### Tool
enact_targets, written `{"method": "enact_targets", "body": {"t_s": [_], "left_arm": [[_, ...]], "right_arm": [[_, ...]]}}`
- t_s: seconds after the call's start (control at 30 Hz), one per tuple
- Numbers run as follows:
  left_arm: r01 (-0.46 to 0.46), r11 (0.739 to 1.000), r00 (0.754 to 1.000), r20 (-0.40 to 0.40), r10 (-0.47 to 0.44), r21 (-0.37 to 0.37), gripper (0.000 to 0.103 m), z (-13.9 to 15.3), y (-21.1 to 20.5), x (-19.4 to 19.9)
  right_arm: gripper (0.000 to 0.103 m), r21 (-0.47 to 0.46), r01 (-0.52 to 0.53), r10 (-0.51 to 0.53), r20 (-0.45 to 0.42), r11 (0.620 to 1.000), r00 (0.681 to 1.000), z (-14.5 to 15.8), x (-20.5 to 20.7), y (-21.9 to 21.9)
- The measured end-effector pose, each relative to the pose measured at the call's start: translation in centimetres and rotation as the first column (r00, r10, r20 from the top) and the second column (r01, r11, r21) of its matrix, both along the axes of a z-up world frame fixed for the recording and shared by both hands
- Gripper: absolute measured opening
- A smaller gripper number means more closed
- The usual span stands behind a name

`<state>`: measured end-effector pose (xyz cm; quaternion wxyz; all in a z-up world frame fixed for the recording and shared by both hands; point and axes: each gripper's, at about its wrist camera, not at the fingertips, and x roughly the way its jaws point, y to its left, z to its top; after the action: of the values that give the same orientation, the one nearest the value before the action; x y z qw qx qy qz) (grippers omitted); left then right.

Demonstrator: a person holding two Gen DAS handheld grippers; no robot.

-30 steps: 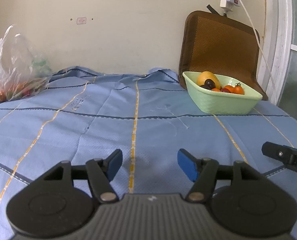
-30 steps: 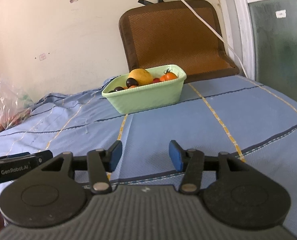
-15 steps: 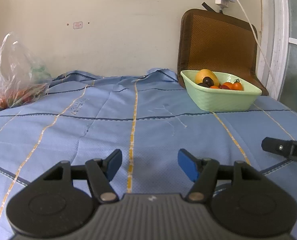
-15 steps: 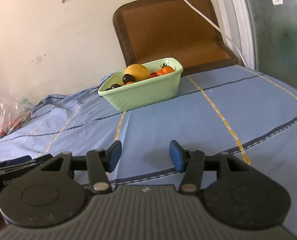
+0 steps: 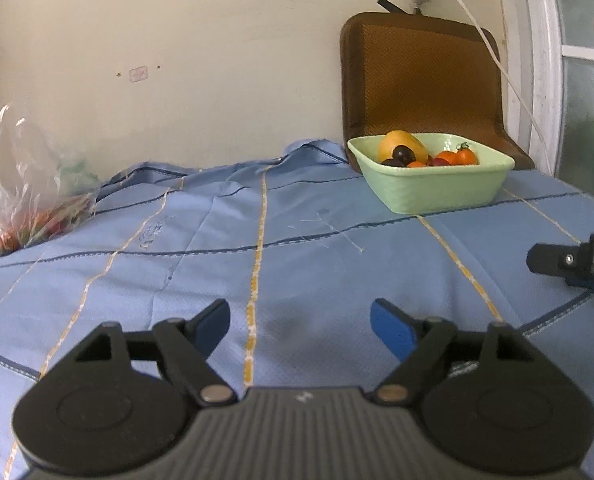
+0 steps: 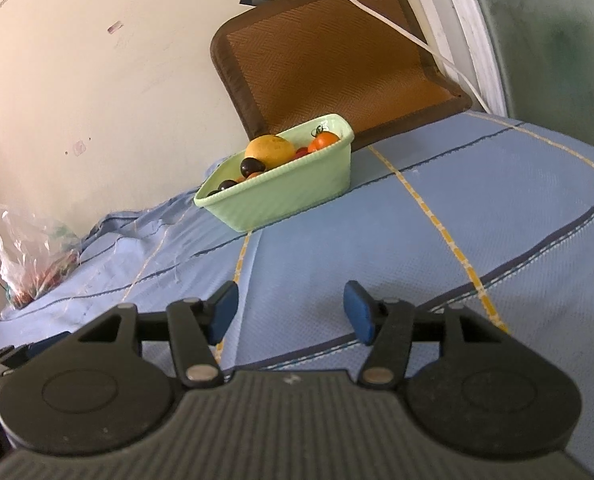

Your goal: Organize fruits

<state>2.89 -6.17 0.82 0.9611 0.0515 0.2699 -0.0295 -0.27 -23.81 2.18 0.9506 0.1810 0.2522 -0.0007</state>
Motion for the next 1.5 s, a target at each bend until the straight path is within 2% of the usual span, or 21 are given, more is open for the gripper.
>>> {"method": "enact_targets", "body": {"t_s": [0.13,0.37,0.67,1.5], "left_arm": [[0.007,1.000,1.000,-0.010,-0.007,0.013,0.081,-0.1,-0.3,0.1],[0.021,0.999,1.000,0.003,-0.021,0.045,0.092,0.0,-0.7,-0.1],[0.008,0.999,1.000,0.020,-0.009,0.038,0.103,0.1,-0.3,-0.2],[-0.028,0.999,1.000,-0.005,0.028,-0.022,0.103,0.1,0.6,0.0]], "right_arm": [[0.062,0.021,0.002,-0.002,-0.005,1.000,1.000,0.0,0.1,-0.3],[0.063,0.031,-0.005,0.005,-0.007,1.000,1.000,-0.1,0.3,-0.6],[0.063,0.016,-0.006,0.007,-0.011,1.000,1.000,-0.1,0.4,-0.6],[0.064,-0.019,-0.006,0.006,0.002,1.000,1.000,0.1,0.2,-0.3]]}}
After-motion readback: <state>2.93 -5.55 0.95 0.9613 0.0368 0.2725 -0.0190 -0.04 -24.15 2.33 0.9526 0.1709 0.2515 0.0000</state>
